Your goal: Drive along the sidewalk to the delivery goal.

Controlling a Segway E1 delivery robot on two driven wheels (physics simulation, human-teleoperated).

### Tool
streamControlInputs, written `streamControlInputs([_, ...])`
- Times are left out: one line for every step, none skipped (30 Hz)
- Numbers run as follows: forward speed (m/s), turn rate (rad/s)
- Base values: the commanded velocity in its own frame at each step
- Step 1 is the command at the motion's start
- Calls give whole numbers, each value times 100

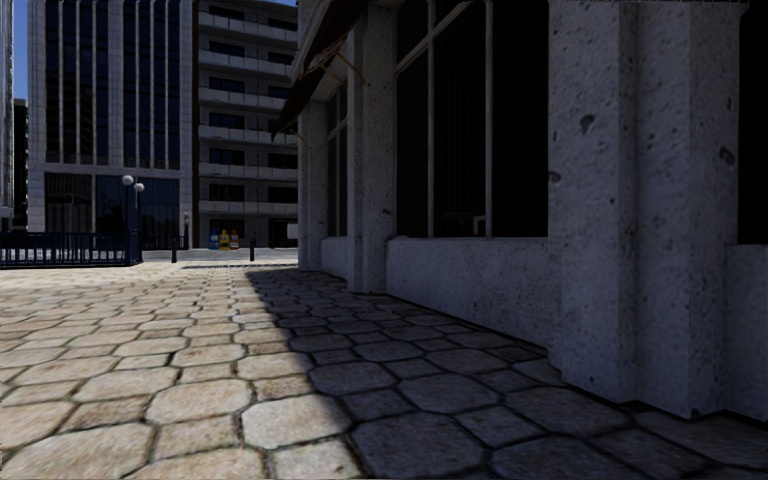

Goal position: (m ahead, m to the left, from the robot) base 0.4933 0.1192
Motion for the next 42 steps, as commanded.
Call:
streamControlInputs([37,0])
streamControlInputs([36,0])
streamControlInputs([35,0])
streamControlInputs([35,0])
streamControlInputs([35,0])
streamControlInputs([34,0])
streamControlInputs([34,0])
streamControlInputs([34,0])
streamControlInputs([34,0])
streamControlInputs([33,0])
streamControlInputs([33,0])
streamControlInputs([33,0])
streamControlInputs([33,0])
streamControlInputs([31,0])
streamControlInputs([27,0])
streamControlInputs([14,0])
streamControlInputs([0,0])
streamControlInputs([0,0])
streamControlInputs([0,0])
streamControlInputs([0,0])
streamControlInputs([0,0])
streamControlInputs([0,0])
streamControlInputs([0,0])
streamControlInputs([0,0])
streamControlInputs([0,0])
streamControlInputs([0,0])
streamControlInputs([0,0])
streamControlInputs([0,0])
streamControlInputs([0,0])
streamControlInputs([0,0])
streamControlInputs([0,0])
streamControlInputs([0,0])
streamControlInputs([0,0])
streamControlInputs([0,0])
streamControlInputs([0,0])
streamControlInputs([0,0])
streamControlInputs([0,0])
streamControlInputs([0,0])
streamControlInputs([0,0])
streamControlInputs([0,0])
streamControlInputs([0,0])
streamControlInputs([0,0])
